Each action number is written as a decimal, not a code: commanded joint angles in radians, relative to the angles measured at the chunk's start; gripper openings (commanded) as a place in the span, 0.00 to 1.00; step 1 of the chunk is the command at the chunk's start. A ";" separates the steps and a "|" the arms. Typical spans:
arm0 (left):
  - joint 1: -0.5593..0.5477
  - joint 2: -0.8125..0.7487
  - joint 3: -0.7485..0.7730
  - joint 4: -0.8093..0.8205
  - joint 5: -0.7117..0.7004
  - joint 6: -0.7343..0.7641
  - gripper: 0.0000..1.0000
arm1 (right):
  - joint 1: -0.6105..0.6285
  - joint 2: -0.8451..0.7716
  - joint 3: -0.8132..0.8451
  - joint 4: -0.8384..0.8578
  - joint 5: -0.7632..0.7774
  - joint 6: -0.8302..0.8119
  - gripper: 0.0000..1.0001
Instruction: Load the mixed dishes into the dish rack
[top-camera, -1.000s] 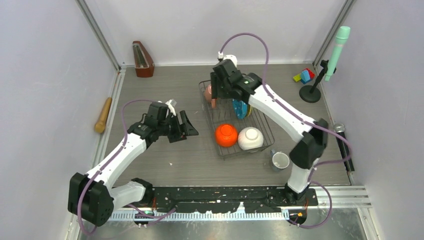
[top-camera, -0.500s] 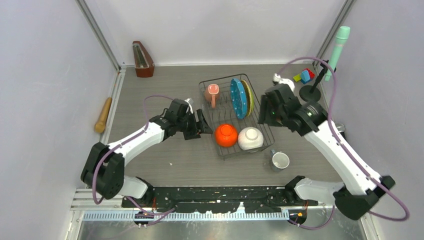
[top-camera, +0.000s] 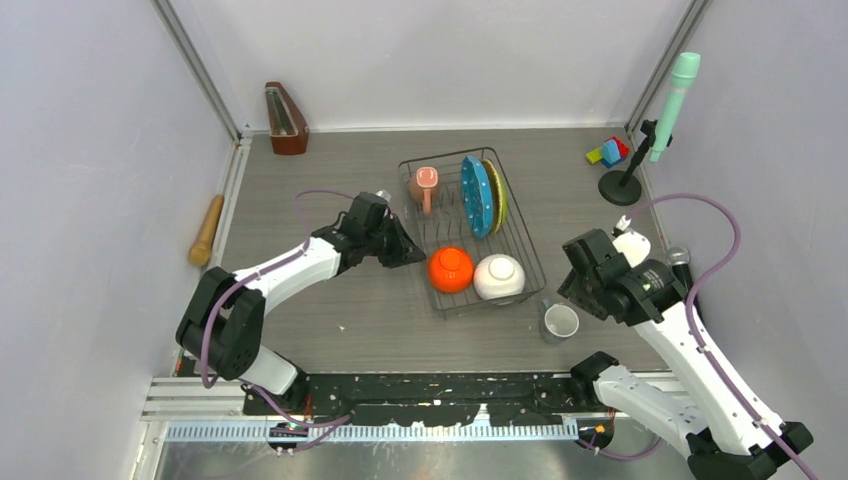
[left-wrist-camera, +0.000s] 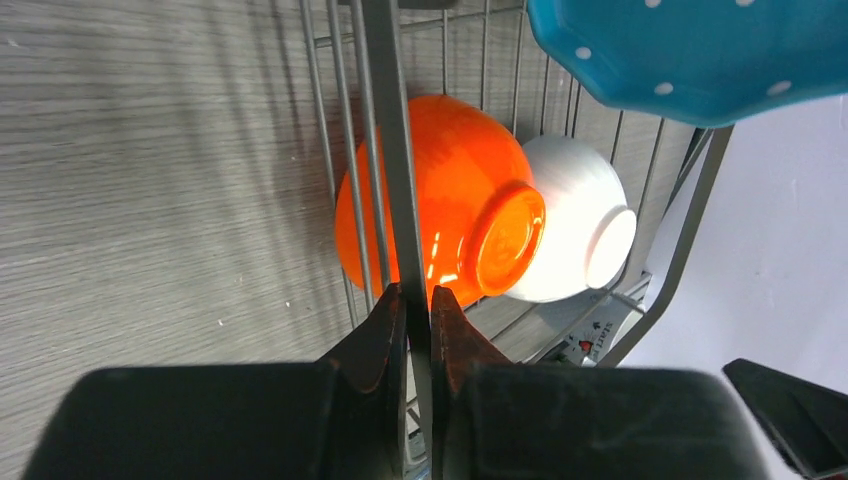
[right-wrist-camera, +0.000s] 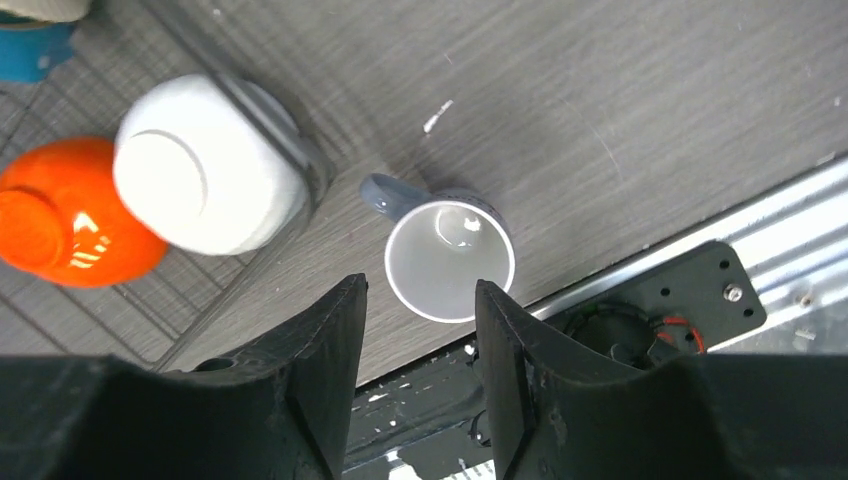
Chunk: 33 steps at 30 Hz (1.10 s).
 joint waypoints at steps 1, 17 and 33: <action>0.043 0.004 0.041 -0.011 -0.101 0.062 0.00 | -0.008 -0.004 -0.061 -0.044 0.036 0.242 0.51; 0.107 -0.070 0.042 -0.081 -0.112 0.150 0.12 | -0.008 -0.057 -0.262 0.169 -0.049 0.345 0.48; 0.107 -0.193 0.113 -0.235 -0.183 0.245 0.41 | -0.021 0.094 -0.293 0.291 -0.002 0.293 0.45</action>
